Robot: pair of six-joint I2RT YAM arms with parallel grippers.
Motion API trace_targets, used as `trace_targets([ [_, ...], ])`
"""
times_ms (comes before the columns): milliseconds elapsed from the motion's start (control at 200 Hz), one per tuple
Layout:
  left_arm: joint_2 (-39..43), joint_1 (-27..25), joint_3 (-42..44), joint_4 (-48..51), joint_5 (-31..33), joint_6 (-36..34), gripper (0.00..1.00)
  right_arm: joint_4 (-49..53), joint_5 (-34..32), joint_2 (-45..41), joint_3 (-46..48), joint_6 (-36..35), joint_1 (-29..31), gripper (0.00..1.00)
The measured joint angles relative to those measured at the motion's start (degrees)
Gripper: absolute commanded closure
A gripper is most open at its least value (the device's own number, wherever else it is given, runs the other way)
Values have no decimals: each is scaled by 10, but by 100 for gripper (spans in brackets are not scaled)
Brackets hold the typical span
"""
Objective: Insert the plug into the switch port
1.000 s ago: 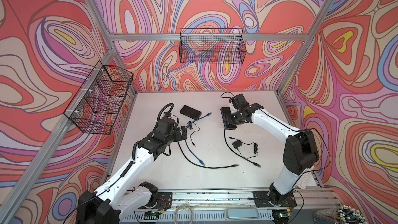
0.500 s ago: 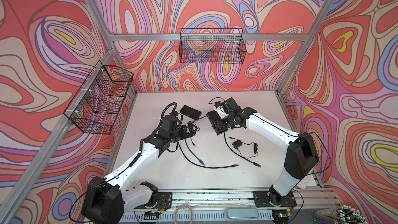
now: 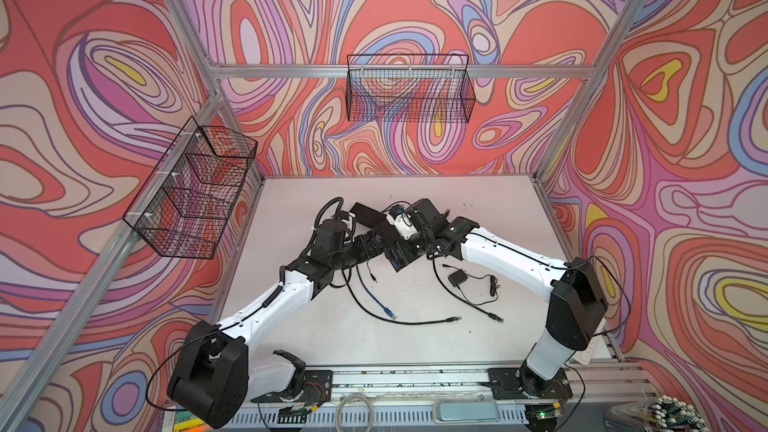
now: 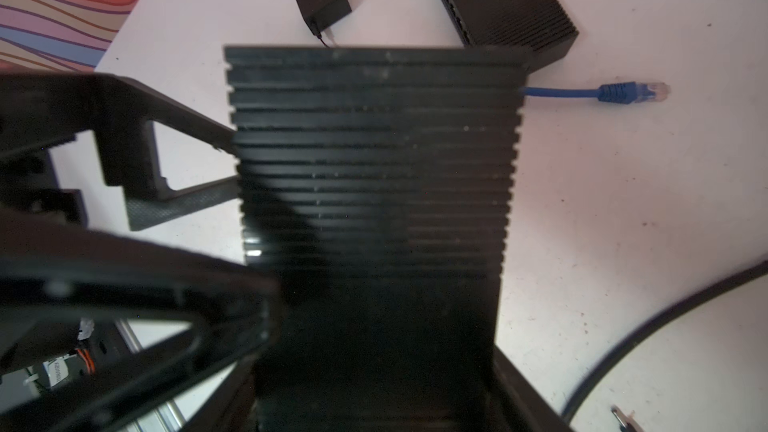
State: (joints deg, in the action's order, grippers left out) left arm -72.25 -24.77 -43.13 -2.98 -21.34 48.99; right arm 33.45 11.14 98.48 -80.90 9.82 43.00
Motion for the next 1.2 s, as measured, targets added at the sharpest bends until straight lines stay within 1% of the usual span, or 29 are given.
trace_targets([
  [220, -26, 1, 2, -51, -12, 28, 11, -10, 3, 0, 0, 11, 9, 68],
  [416, -36, 1, 9, -89, -19, 47, 22, -16, 3, 0, 0, 18, 16, 68],
  [476, -40, 2, 11, -99, -22, 53, 27, -18, 3, 0, 0, 19, 18, 68],
  [756, -59, 3, 21, -141, -43, 75, 38, -22, 3, 0, 0, 19, 24, 68],
  [911, -61, 3, 23, -151, -50, 83, 48, -22, 3, 2, -2, 19, 25, 68],
  [1107, -66, 4, 24, -163, -52, 91, 49, -20, 2, 10, -10, 18, 25, 69],
  [1202, -66, 6, 24, -164, -52, 95, 39, -17, 2, 14, -16, 18, 25, 69],
])
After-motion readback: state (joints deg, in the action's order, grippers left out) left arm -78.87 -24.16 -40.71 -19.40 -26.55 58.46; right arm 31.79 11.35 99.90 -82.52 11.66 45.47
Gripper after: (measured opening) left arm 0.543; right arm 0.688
